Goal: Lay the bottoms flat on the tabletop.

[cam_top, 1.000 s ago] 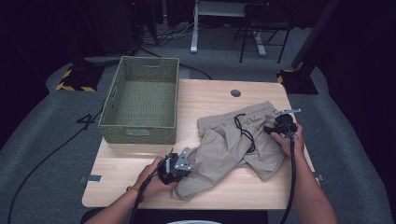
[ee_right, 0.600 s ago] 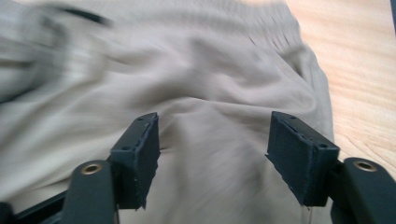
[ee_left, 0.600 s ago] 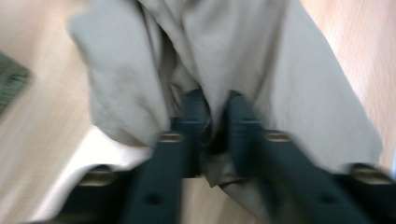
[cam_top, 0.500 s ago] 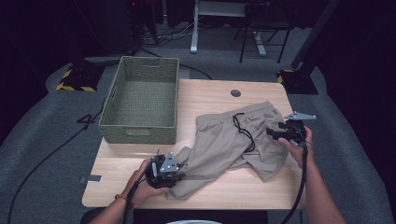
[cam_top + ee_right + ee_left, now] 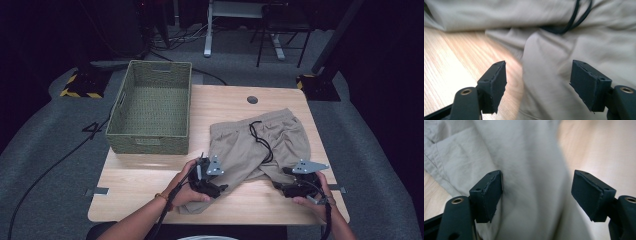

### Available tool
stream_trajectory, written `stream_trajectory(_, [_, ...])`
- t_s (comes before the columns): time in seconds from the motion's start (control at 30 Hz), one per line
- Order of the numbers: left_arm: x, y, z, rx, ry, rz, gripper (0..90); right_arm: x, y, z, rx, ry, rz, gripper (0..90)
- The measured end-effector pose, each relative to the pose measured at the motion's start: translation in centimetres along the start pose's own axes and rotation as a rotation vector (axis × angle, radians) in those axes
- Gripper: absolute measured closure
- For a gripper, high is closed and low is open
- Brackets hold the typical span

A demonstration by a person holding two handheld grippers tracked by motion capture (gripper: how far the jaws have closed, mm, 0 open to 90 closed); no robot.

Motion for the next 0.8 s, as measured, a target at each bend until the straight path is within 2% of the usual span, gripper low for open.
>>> stream_trajectory(0.07, [0.0, -0.8, -0.4, 0.006, 0.011, -0.024, 34.6, -0.5, -1.0, 0.1, -0.018, 0.018, -0.040, 35.0])
stream_trajectory(0.1, [-0.1, -1.1, -0.5, 0.014, 0.005, -0.033, 41.2, -0.6, -1.4, 0.2, -0.020, 0.012, -0.042, 37.8])
stream_trajectory(0.13, [-0.1, -1.4, -0.7, 0.026, 0.002, -0.035, 45.7, -0.6, -1.6, 0.4, -0.022, 0.006, -0.040, 45.3])
stream_trajectory(0.2, [-0.3, -1.6, -1.0, 0.016, 0.004, -0.052, 58.0, -0.4, -1.7, 0.8, -0.045, 0.004, -0.044, 57.7])
stream_trajectory(0.23, [-0.4, -1.6, -1.1, 0.015, -0.001, -0.056, 64.6, -0.3, -1.8, 1.0, -0.058, 0.011, -0.047, 66.6])
stream_trajectory(0.3, [-0.5, -1.4, -1.4, 0.032, -0.014, -0.066, 78.9, -0.2, -1.8, 1.4, -0.071, 0.030, -0.059, 78.5])
stream_trajectory(0.33, [-0.4, -1.2, -1.6, 0.042, -0.017, -0.061, 83.7, -0.1, -1.7, 1.4, -0.069, 0.043, -0.061, 83.8])
stream_trajectory(0.4, [-0.3, -0.7, -1.8, 0.070, -0.025, -0.060, 86.6, 0.4, -1.2, 1.5, -0.065, 0.069, -0.063, 87.0])
stream_trajectory(0.47, [0.0, 0.0, -2.1, 0.108, -0.028, -0.035, 86.9, 1.2, 0.0, 1.6, -0.062, 0.087, -0.029, 87.2])
stream_trajectory(0.57, [0.7, 1.4, -3.0, 0.146, 0.003, 0.009, 87.0, 3.4, 3.6, 2.3, -0.085, 0.075, 0.096, 87.2])
stream_trajectory(0.6, [0.9, 1.7, -3.3, 0.154, 0.008, 0.018, 86.9, 4.1, 5.0, 2.8, -0.107, 0.069, 0.140, 87.3])
stream_trajectory(0.67, [1.3, 2.4, -4.1, 0.172, 0.042, 0.042, 86.8, 5.3, 7.4, 3.8, -0.143, 0.047, 0.212, 87.3])
stream_trajectory(0.7, [1.5, 2.7, -4.5, 0.166, 0.057, 0.045, 86.8, 5.8, 8.8, 4.6, -0.170, 0.033, 0.245, 87.2])
stream_trajectory(0.73, [1.5, 2.8, -4.7, 0.169, 0.069, 0.052, 86.7, 6.1, 9.6, 5.3, -0.196, 0.019, 0.266, 87.3])
stream_trajectory(0.77, [1.5, 3.0, -5.1, 0.190, 0.075, 0.048, 86.7, 6.2, 10.2, 5.9, -0.218, 0.010, 0.274, 87.3])
stream_trajectory(0.8, [1.5, 3.0, -5.3, 0.200, 0.079, 0.042, 86.7, 6.4, 10.9, 6.9, -0.250, -0.018, 0.287, 87.2])
Point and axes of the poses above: each handheld gripper's, and its own axes: y roughly backward along the jaws, x roughly out of its top, z roughly to its right, the point moved 5 cm from there along -y, roughly forward along the jaws, and after that the axes turned 8 degrees about y, right-handed, at the moved point
